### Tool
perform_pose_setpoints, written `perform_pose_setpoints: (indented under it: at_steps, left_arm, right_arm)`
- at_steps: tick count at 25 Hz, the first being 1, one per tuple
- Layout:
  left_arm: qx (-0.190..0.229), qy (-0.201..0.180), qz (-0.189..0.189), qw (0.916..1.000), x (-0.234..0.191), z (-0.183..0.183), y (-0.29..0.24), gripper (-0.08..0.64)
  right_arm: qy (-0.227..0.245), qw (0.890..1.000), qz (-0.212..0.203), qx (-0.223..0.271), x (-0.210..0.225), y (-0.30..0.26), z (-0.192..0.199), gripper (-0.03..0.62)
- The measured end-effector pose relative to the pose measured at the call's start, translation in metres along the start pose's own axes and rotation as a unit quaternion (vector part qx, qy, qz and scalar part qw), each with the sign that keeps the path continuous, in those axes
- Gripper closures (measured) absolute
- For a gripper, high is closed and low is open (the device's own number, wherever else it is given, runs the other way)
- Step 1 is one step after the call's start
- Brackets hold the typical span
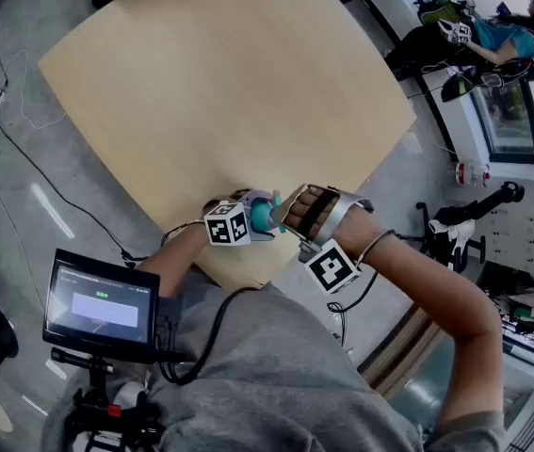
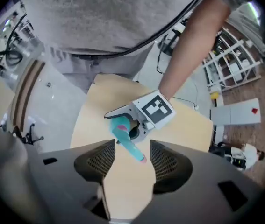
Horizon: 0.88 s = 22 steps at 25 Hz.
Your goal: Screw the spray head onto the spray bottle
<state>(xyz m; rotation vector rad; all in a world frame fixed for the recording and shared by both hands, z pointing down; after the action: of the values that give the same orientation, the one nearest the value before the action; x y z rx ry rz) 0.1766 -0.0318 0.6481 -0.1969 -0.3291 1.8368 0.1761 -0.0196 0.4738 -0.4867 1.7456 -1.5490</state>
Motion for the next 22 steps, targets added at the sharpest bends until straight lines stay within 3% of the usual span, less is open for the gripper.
perform_pose_setpoints:
  at_steps: [2, 4, 5, 6, 8, 10, 14, 16, 19, 20, 22]
  left_arm:
    - [-0.001, -0.005, 0.003, 1.0, 0.0, -0.001, -0.001, 0.183]
    - [0.0, -0.007, 0.002, 1.0, 0.0, -0.002, -0.002, 0.183]
    - [0.001, -0.007, 0.001, 1.0, 0.0, -0.002, -0.002, 0.183]
    - [0.002, -0.007, 0.0, 1.0, 0.0, -0.003, -0.002, 0.183]
    - [0.007, -0.005, -0.006, 0.9999, 0.001, -0.003, -0.001, 0.183]
    - [0.015, -0.003, -0.016, 0.9997, 0.003, -0.004, -0.001, 0.183]
    - [0.03, 0.011, -0.058, 0.9978, 0.008, -0.005, 0.001, 0.183]
    - [0.038, 0.031, -0.102, 0.9936, 0.009, -0.006, 0.002, 0.182]
    - [0.035, 0.053, -0.184, 0.9808, 0.009, -0.009, 0.003, 0.181]
    - [0.03, 0.062, -0.217, 0.9739, 0.008, -0.009, 0.003, 0.181]
    - [0.013, 0.084, -0.285, 0.9546, 0.008, -0.011, 0.004, 0.181]
  right_arm:
    - [0.073, 0.995, -0.067, -0.027, -0.009, -0.017, 0.005, 0.377]
    - [0.076, 0.991, -0.112, -0.022, -0.017, -0.03, 0.007, 0.38]
    - [0.048, 0.991, -0.126, -0.013, -0.018, -0.034, 0.006, 0.385]
    - [0.005, 0.991, -0.137, -0.006, -0.018, -0.036, 0.005, 0.448]
    - [-0.108, 0.983, -0.149, -0.002, -0.016, -0.036, 0.005, 0.469]
    - [-0.213, 0.966, -0.146, 0.002, -0.013, -0.034, 0.007, 0.471]
    - [-0.365, 0.924, -0.11, -0.033, -0.014, -0.032, 0.002, 0.469]
    - [-0.46, 0.882, -0.078, -0.071, -0.014, -0.035, -0.001, 0.469]
    - [-0.582, 0.803, -0.023, -0.123, -0.015, -0.037, -0.001, 0.469]
    - [-0.624, 0.772, -0.008, -0.124, -0.015, -0.037, 0.001, 0.469]
    - [-0.71, 0.696, 0.019, -0.107, -0.013, -0.036, 0.006, 0.469]
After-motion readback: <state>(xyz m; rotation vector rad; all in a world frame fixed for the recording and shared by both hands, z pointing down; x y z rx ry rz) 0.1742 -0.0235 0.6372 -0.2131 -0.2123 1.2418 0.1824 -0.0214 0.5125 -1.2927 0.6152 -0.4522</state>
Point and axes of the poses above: the fingertips, and each gripper's own axes: y backward along the fingers, x to its right, z out of its underside, the point moved 7 cm from there along y, backward along the fingers, and after that the axes turned 10 degrees about -y, right-handed, at the moved point
